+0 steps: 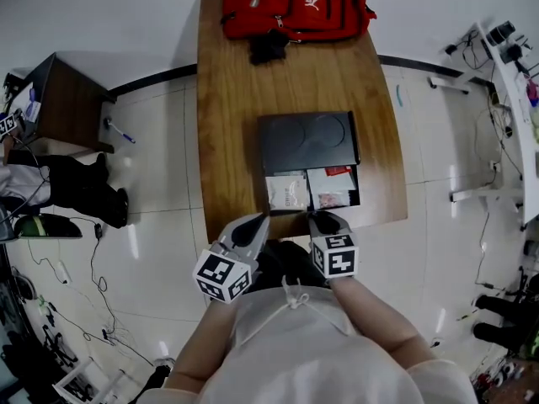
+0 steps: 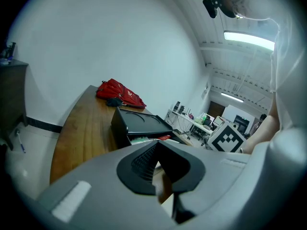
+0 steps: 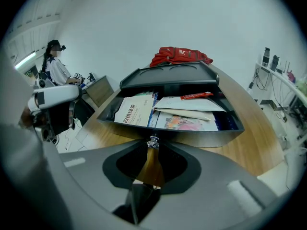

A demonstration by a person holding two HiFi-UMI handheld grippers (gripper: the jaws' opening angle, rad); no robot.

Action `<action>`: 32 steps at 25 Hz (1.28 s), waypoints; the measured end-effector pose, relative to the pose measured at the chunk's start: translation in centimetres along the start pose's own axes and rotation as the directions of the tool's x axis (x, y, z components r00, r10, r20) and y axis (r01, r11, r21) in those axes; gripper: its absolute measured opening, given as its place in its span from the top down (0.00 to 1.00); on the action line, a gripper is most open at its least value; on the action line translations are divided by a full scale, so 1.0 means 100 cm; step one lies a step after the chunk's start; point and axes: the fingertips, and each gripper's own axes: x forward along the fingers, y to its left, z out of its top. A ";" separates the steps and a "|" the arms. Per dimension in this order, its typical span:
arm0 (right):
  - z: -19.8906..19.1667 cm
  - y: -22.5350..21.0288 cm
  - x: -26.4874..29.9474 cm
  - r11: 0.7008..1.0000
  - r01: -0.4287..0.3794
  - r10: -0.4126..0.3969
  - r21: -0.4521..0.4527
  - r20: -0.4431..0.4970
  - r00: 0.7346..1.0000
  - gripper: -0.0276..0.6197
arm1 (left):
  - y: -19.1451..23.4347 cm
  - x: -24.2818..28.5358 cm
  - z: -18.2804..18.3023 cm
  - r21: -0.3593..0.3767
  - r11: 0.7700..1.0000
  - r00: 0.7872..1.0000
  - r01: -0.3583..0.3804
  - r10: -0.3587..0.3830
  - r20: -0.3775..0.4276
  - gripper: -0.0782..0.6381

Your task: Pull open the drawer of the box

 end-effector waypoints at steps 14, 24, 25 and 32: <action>-0.021 0.002 -0.016 1.000 0.009 -0.009 0.027 0.018 1.000 0.86 | -0.008 -0.012 -0.020 0.025 1.000 1.000 -0.014 0.014 -0.021 0.88; 0.078 0.009 -0.098 0.995 -0.055 0.080 -0.080 0.370 0.926 0.95 | -0.037 -0.014 0.038 0.109 0.994 0.993 -0.018 0.005 0.116 0.88; 0.088 0.009 -0.108 0.993 -0.049 0.088 -0.105 0.409 0.908 0.95 | -0.041 -0.016 0.046 0.123 0.992 0.991 -0.019 0.002 0.136 0.88; 0.107 0.009 -0.146 0.981 -0.003 0.108 -0.195 0.528 0.842 0.95 | -0.066 -0.039 0.072 0.173 0.985 0.974 -0.029 -0.011 0.227 0.88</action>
